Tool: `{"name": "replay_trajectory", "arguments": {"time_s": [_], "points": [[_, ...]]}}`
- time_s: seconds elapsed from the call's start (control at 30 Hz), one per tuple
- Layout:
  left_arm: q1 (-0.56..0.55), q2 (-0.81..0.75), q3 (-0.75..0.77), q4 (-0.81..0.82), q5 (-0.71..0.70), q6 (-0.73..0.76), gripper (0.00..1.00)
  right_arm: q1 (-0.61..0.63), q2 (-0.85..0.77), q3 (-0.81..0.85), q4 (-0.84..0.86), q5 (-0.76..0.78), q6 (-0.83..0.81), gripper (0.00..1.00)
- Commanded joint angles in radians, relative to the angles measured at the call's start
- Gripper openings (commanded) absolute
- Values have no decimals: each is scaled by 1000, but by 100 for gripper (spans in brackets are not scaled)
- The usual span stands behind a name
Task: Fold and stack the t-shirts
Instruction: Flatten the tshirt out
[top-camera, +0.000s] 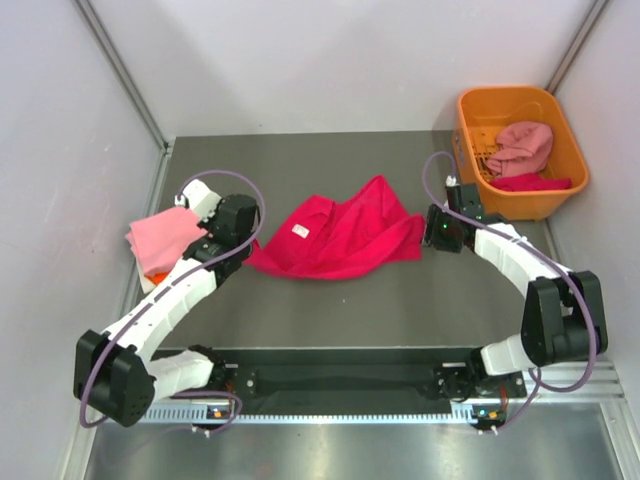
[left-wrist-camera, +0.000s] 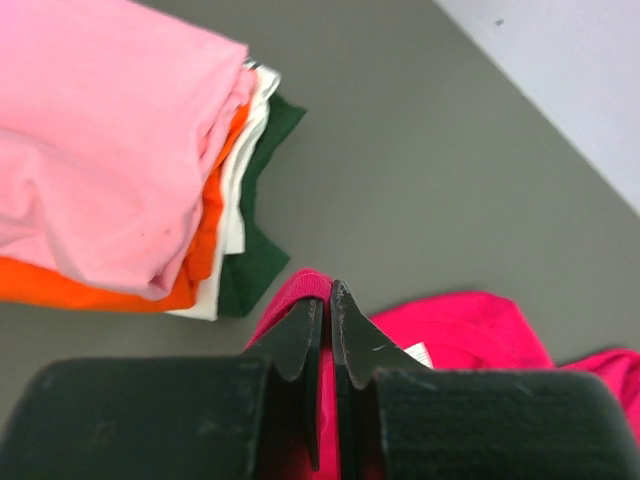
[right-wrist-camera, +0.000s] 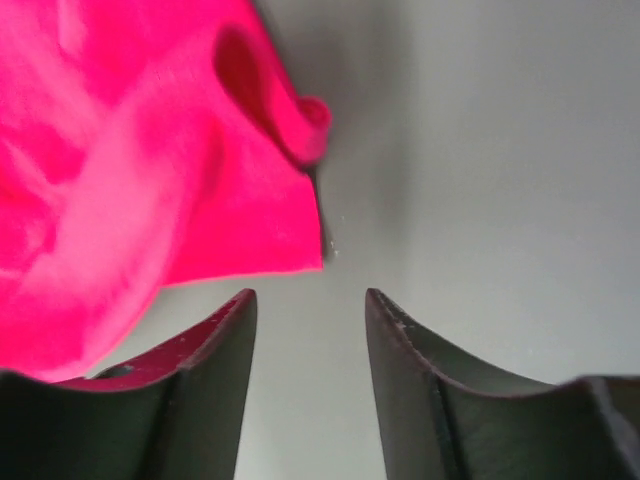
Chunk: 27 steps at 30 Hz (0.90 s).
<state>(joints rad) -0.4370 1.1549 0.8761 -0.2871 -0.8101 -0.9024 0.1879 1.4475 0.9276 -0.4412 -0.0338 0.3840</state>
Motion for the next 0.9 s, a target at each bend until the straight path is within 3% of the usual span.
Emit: {"name": "replay_trajectory", "arguments": {"time_s": [0.0,0.13,0.47,0.7,0.73,0.87], "points": [[7,-29,-46,72,-32,-20,0,-13,-56,-67,117,-31,-5,46],[12,-14,-28,55,-44,-10,0,-13,28,-55,137,-60,-2,41],[15,-26,-40,65,-24,-24,0,15,162,-44,200,-40,19,48],[14,-32,-23,28,-35,-24,0,50,203,-42,222,-48,35,43],[15,-34,-16,5,-37,-27,0,53,205,-44,225,-49,35,42],[14,-41,14,-73,-40,-39,0,55,182,-73,223,-43,26,11]]}}
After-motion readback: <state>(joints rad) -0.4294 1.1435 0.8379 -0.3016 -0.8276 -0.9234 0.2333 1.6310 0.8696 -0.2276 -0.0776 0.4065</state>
